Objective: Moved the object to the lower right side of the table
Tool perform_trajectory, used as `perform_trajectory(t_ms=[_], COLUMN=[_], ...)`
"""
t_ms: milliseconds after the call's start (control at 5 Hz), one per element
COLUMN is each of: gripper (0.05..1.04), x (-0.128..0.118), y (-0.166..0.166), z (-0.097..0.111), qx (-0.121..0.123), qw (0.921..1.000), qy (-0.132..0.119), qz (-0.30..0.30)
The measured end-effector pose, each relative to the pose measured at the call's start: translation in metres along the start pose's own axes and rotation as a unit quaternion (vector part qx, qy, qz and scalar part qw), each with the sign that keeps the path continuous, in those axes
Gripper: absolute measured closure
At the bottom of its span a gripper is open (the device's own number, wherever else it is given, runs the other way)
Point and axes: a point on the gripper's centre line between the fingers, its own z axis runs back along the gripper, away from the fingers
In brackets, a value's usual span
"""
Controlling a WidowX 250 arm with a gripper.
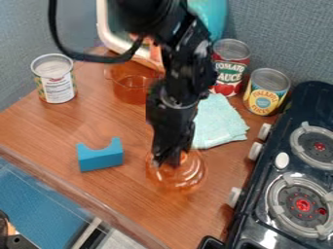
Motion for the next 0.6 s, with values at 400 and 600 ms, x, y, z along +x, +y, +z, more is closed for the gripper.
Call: perform_trajectory(t_ms=[400, 600], gripper=[0.712, 0.712], x=[-0.005, -0.006], y=[0.028, 0.027], z=[-0.016, -0.024], qx=[0.026, 0.020], qw=[0.9995, 0.9995], qy=[0.010, 0.003], qz=[-0.018, -0.026])
